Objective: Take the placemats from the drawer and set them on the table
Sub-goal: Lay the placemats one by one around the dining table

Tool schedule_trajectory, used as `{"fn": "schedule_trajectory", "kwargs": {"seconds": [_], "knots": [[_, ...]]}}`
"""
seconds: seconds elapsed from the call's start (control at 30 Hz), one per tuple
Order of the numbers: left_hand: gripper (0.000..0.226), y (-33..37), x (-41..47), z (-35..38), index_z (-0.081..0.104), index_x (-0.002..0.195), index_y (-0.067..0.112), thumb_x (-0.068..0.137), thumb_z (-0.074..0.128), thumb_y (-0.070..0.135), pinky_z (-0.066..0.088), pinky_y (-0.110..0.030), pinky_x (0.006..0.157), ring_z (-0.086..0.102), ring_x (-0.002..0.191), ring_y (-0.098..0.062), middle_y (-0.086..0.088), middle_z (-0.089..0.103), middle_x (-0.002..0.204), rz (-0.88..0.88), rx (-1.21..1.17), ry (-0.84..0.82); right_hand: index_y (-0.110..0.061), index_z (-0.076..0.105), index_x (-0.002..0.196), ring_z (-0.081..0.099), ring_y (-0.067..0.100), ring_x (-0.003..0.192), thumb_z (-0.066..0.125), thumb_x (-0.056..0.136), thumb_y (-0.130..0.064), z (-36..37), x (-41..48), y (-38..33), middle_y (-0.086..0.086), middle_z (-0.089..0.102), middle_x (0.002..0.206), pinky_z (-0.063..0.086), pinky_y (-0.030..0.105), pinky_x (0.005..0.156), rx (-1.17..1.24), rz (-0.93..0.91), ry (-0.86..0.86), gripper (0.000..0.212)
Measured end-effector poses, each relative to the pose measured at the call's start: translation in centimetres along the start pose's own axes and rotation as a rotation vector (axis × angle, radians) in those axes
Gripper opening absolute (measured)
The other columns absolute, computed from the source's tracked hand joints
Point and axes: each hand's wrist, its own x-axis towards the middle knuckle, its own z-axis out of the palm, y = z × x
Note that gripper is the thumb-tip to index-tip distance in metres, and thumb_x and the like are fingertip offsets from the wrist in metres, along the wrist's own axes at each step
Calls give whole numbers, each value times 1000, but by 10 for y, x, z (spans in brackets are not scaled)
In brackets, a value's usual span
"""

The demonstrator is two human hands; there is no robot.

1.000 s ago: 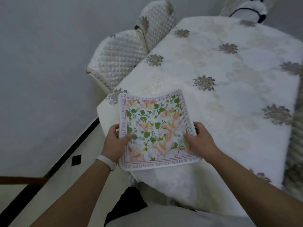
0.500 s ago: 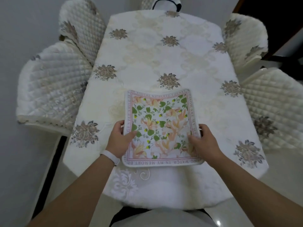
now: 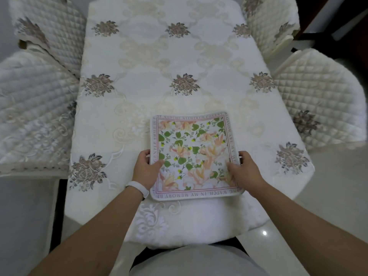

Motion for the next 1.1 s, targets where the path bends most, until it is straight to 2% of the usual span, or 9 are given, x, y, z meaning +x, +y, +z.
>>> {"fn": "schedule_trajectory", "kwargs": {"seconds": [0.1, 0.17, 0.23, 0.37, 0.57, 0.7, 0.9, 1.0, 1.1], "knots": [[33, -7, 0, -4, 50, 119, 16, 90, 63, 5, 49, -18, 58, 63, 81, -7, 2, 63, 99, -20, 46, 56, -21, 49, 116, 66, 13, 81, 63, 91, -23, 3, 7, 8, -6, 64, 98, 58, 37, 71, -37, 31, 10, 29], [32, -8, 1, -9, 52, 118, 13, 89, 63, 4, 45, -13, 56, 59, 78, -4, 6, 59, 93, -25, 83, 88, -17, 51, 120, 66, 15, 83, 65, 89, -22, 1, 11, 10, -2, 63, 101, 57, 37, 73, -40, 34, 26, 34], [33, -8, 3, -13, 53, 119, 10, 88, 64, 4, 43, -15, 60, 56, 77, -6, 4, 55, 90, -26, 117, 97, -12, 53, 125, 65, 17, 87, 67, 87, -22, -2, 17, 11, 1, 62, 106, 57, 36, 73, -49, 14, 58, 42], [35, -4, 11, -15, 52, 121, 14, 89, 64, 6, 44, -21, 64, 56, 79, -14, -2, 54, 90, -36, 144, 62, -13, 63, 105, 65, 9, 75, 65, 85, -12, -5, 22, 2, -8, 66, 88, 54, 28, 60, -60, -30, 34, 20], [27, -1, 12, -11, 57, 111, 20, 88, 65, 8, 45, -21, 62, 59, 74, -13, 2, 57, 83, 10, 232, 39, -9, 65, 98, 64, 10, 67, 65, 83, -7, -5, 27, 0, -5, 65, 81, 47, 22, 53, -43, -63, 56, 15], [25, 1, 13, -8, 56, 108, 20, 88, 65, 9, 42, -20, 59, 53, 67, -12, 2, 52, 77, 16, 257, 85, -7, 67, 90, 68, 17, 70, 61, 84, -10, -4, 28, -1, 2, 71, 82, 57, 33, 58, -77, -53, 3, 9], [23, 4, 14, -8, 56, 106, 17, 87, 66, 9, 43, -24, 61, 51, 66, -14, 1, 50, 76, 20, 257, 118, -16, 53, 111, 63, 20, 90, 58, 87, -18, 8, 24, -4, -3, 63, 101, 56, 38, 78, -90, -51, -79, 25], [22, 6, 12, -8, 57, 105, 17, 86, 66, 11, 43, -27, 63, 52, 66, -15, 0, 53, 78, 41, 249, 129, -17, 51, 113, 63, 19, 92, 59, 87, -15, 8, 19, -7, -1, 62, 104, 56, 37, 79, -42, -49, -80, 27], [20, 11, 7, -7, 55, 101, 20, 86, 67, 11, 51, -31, 65, 64, 73, -17, -1, 65, 87, 23, 170, 98, -18, 53, 115, 64, 17, 93, 59, 87, -13, 4, 14, -10, -2, 65, 106, 56, 34, 77, 18, -53, -80, 29]]}}
